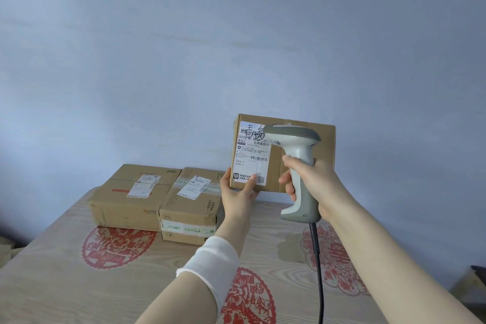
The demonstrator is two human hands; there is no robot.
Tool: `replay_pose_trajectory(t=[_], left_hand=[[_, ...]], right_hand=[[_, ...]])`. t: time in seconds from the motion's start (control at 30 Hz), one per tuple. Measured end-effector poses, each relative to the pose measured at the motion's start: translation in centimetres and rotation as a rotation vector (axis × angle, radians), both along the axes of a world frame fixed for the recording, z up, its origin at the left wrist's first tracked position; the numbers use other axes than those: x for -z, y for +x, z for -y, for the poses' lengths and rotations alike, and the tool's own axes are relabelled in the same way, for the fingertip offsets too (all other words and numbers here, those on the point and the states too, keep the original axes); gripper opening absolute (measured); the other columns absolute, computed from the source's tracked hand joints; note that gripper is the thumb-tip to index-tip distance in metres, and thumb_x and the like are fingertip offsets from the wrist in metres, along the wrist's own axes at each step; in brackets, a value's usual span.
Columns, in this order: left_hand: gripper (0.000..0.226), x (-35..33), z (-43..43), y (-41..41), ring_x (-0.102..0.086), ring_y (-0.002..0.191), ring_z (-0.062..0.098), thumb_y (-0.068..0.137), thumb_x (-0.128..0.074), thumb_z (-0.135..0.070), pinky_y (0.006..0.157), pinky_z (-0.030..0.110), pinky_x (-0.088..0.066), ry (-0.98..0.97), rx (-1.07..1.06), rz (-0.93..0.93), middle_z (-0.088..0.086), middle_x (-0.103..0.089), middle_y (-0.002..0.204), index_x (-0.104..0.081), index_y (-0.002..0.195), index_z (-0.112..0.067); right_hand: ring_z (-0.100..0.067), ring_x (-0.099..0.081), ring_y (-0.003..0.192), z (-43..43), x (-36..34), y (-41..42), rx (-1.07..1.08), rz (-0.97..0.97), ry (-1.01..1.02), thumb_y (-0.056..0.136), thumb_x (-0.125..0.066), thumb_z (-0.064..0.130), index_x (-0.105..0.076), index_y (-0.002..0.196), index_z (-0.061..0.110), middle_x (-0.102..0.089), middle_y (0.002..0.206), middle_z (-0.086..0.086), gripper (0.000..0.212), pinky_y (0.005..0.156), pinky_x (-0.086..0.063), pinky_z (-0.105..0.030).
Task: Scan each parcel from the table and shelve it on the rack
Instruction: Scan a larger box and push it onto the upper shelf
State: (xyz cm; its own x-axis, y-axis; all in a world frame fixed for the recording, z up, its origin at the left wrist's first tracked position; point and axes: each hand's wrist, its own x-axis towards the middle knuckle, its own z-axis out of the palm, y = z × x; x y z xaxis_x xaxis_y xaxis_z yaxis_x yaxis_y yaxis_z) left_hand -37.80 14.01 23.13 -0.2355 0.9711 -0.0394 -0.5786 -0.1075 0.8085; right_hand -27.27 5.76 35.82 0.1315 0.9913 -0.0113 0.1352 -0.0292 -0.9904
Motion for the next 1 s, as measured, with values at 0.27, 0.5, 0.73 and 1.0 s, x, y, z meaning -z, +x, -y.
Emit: replay_pose_trajectory(t=[0.27, 0.5, 0.73, 1.0], left_hand=[[0.061, 0.2, -0.1, -1.1, -0.060, 0.112, 0.024, 0.083, -0.071, -0.007, 0.077, 0.029, -0.056, 0.003, -0.012, -0.002, 0.008, -0.057, 0.129, -0.039, 0.134, -0.015], [0.060, 0.5, -0.1, -1.9, -0.062, 0.109, 0.020, 0.082, -0.071, -0.008, 0.080, 0.031, -0.055, -0.003, -0.009, -0.008, 0.008, -0.058, 0.126, -0.040, 0.133, -0.015], [0.060, 0.0, 0.1, -2.1, -0.062, 0.109, 0.020, 0.082, -0.071, -0.006, 0.075, 0.028, -0.056, 0.000, -0.039, 0.007, 0.008, -0.059, 0.125, -0.040, 0.133, -0.014], [0.058, -2.7, 1.7, -4.4, -0.062, 0.111, 0.027, 0.085, -0.066, -0.002, 0.067, 0.021, -0.058, 0.020, -0.099, 0.069, 0.011, -0.060, 0.125, -0.038, 0.135, -0.011]], right_hand=[[-0.015, -0.043, 0.036, 0.2, -0.1, -0.8, -0.010, -0.010, -0.016, 0.092, -0.057, 0.018, -0.056, 0.067, 0.004, -0.056, 0.043, -0.001, 0.029, 0.041, -0.039, -0.021], [-0.018, -0.042, 0.040, 0.4, -0.1, -0.9, 0.000, -0.034, -0.021, 0.092, -0.057, 0.017, -0.056, 0.068, 0.005, -0.055, 0.056, -0.010, 0.027, 0.044, -0.038, -0.023], [-0.013, -0.045, 0.035, 0.5, -0.3, -0.7, -0.062, -0.020, -0.004, 0.091, -0.059, 0.022, -0.060, 0.083, 0.002, -0.065, 0.052, -0.002, 0.022, 0.039, -0.041, -0.021], [-0.012, -0.045, 0.037, -0.2, -0.7, 1.2, -0.060, -0.049, 0.091, 0.088, -0.064, 0.025, -0.063, 0.094, 0.010, -0.075, 0.091, -0.004, 0.016, 0.044, -0.042, -0.021]])
